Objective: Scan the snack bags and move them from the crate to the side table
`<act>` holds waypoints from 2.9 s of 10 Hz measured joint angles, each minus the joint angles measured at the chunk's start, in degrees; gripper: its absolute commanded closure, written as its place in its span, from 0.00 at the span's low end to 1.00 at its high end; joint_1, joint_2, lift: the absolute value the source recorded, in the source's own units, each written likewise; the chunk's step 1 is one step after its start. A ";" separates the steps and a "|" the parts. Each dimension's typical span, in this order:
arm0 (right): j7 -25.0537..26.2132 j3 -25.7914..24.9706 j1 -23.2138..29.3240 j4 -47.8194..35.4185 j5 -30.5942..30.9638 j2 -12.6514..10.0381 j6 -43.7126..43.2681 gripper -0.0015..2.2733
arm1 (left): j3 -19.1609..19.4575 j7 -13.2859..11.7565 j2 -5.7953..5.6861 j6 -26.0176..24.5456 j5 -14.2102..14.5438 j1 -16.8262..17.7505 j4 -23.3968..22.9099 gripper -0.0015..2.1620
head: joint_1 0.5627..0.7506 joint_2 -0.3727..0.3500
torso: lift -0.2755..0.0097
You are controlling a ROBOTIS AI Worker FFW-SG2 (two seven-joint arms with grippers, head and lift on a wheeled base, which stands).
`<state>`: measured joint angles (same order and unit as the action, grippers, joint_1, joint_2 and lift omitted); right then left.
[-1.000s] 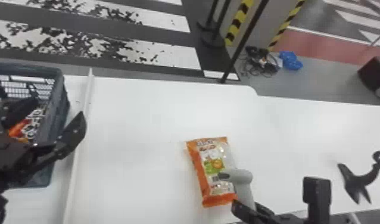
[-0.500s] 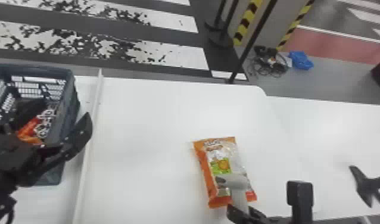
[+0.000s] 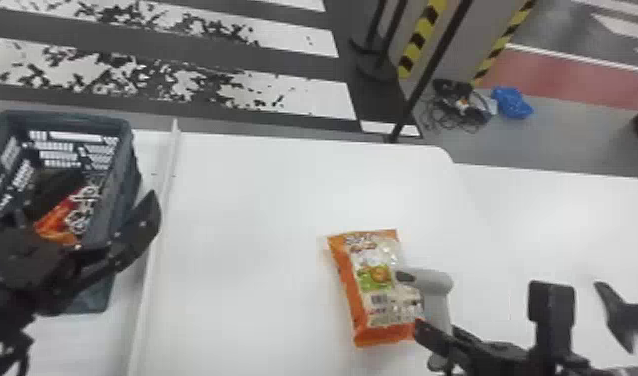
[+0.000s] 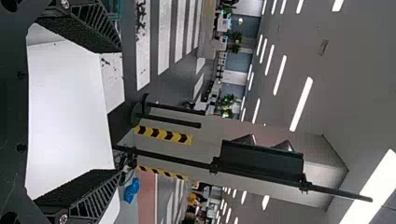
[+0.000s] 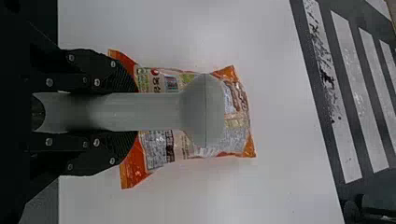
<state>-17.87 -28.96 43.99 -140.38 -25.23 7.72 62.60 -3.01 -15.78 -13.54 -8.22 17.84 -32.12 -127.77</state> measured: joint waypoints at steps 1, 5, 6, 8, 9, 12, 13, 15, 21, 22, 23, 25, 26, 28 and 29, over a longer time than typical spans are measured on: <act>-0.02 -3.41 -2.41 0.70 -1.77 1.00 2.16 0.99 | 0.20 -0.03 -0.04 0.00 -0.04 -0.42 -0.43 0.03 | 0.70 0.03 | 0.66; -6.09 -8.20 -14.17 18.88 -4.08 9.54 -2.29 0.99 | -0.78 1.49 0.05 -0.71 -1.95 -0.85 -1.21 0.03 | 0.70 0.03 | 0.66; -7.37 -7.93 -16.36 25.36 -3.95 11.42 -6.15 0.99 | -2.10 1.75 0.06 -1.22 -3.29 -0.57 -1.35 0.03 | 0.70 0.03 | 0.66; -10.01 -6.97 -21.78 39.08 -3.16 15.07 -10.42 0.99 | -4.55 1.65 0.05 -2.09 -4.24 0.37 -1.42 0.03 | 0.70 0.03 | 0.66; -10.21 -4.61 -24.29 44.93 -1.51 16.95 -13.95 0.98 | -5.20 1.70 0.07 -2.12 -4.41 0.45 -1.42 0.03 | 0.70 0.03 | 0.66; -10.50 3.29 -29.37 54.92 3.23 19.31 -22.54 0.98 | -5.53 2.17 0.41 -2.11 -4.70 0.15 -1.06 0.03 | 0.70 0.03 | 0.66; -10.54 5.33 -30.31 56.99 4.57 19.65 -24.54 0.97 | -5.51 2.16 0.56 -2.11 -4.81 0.08 -1.03 0.03 | 0.70 0.03 | 0.66; -10.39 7.02 -31.13 59.54 5.94 19.80 -27.79 0.14 | -5.44 2.16 0.83 -2.11 -4.91 0.16 -0.74 0.03 | 0.70 0.03 | 0.66; -15.28 -2.99 -20.53 36.55 2.37 18.58 -25.07 0.02 | -6.06 2.06 1.06 -2.28 -4.94 1.69 0.23 0.03 | 0.70 0.03 | 0.66; -23.68 -3.80 -22.83 36.37 1.88 20.14 -17.61 0.02 | -6.19 1.97 1.01 -2.29 -5.07 1.71 0.51 0.03 | 0.70 0.03 | 0.66; -29.30 -2.52 -25.57 37.78 1.75 22.94 -9.25 0.02 | -6.21 1.91 0.98 -2.29 -5.19 1.67 0.67 0.03 | 0.70 0.03 | 0.66; -35.79 3.54 -30.82 43.39 2.18 26.93 -1.23 0.02 | -6.41 1.80 0.98 -2.23 -5.58 1.34 0.77 0.03 | 0.70 0.03 | 0.66; -37.39 6.62 -33.21 47.19 2.95 27.45 -1.87 0.02 | -6.71 1.68 1.02 -2.14 -5.64 1.12 0.77 0.03 | 0.70 0.03 | 0.66; -38.80 11.29 -36.61 53.63 3.92 27.56 -5.13 0.02 | -7.90 2.33 1.03 -2.11 -8.24 0.88 0.76 0.03 | 0.70 0.03 | 0.66; -39.34 12.95 -37.39 55.64 3.84 27.44 -6.50 0.02 | -8.62 2.53 1.02 -2.11 -9.42 0.84 0.75 0.03 | 0.70 0.03 | 0.66</act>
<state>-57.22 -16.01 6.59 -84.74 -21.39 35.17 56.10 -11.63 -13.25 -12.52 -10.33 8.41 -31.28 -127.02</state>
